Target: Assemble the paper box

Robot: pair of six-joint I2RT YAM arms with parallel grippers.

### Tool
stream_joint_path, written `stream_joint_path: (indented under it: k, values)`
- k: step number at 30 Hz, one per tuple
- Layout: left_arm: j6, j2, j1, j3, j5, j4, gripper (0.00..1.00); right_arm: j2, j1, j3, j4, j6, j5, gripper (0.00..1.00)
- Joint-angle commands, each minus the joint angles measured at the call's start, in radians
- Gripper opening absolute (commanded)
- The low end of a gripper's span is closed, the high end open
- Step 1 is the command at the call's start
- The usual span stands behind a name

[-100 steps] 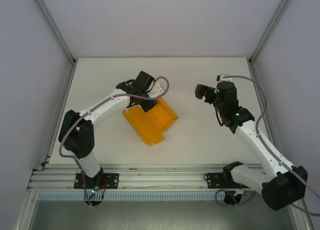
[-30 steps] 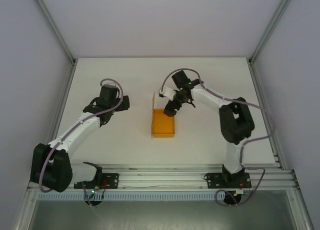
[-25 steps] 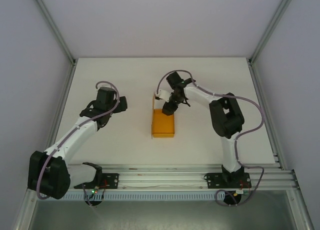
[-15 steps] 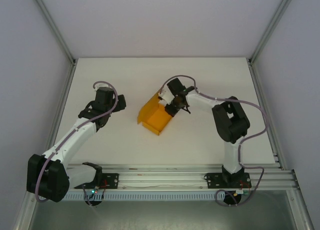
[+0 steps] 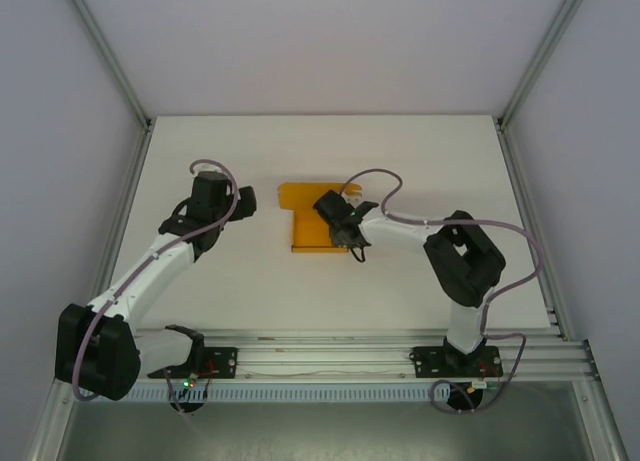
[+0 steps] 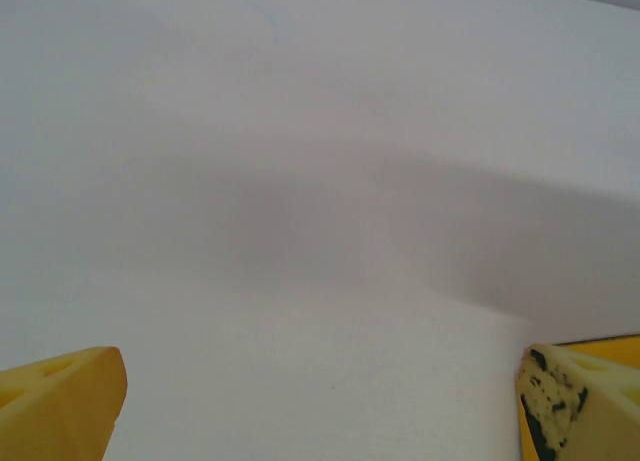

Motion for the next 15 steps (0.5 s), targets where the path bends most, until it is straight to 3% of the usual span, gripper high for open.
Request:
stream_joint_path:
  k: [1,6,10,12,15]
  values:
    - [0.100,0.029,0.007,0.030,0.138,0.071,1.00,-0.086,-0.004,0.000,-0.001,0.057,0.116,0.54]
    - [0.321,0.056,0.007,0.055,0.354,0.089,1.00,-0.210,-0.015,-0.009,0.020,-0.185,0.119,0.75]
    - [0.555,0.069,0.007,0.066,0.556,0.096,1.00,-0.332,-0.061,-0.094,0.166,-0.547,0.052,0.88]
    - [0.634,0.105,0.007,0.109,0.598,0.064,1.00,-0.374,-0.116,-0.128,0.218,-0.747,-0.128,0.98]
    - [0.719,0.211,0.008,0.230,0.620,-0.054,1.00,-0.360,-0.191,-0.083,0.185,-0.966,-0.351,0.99]
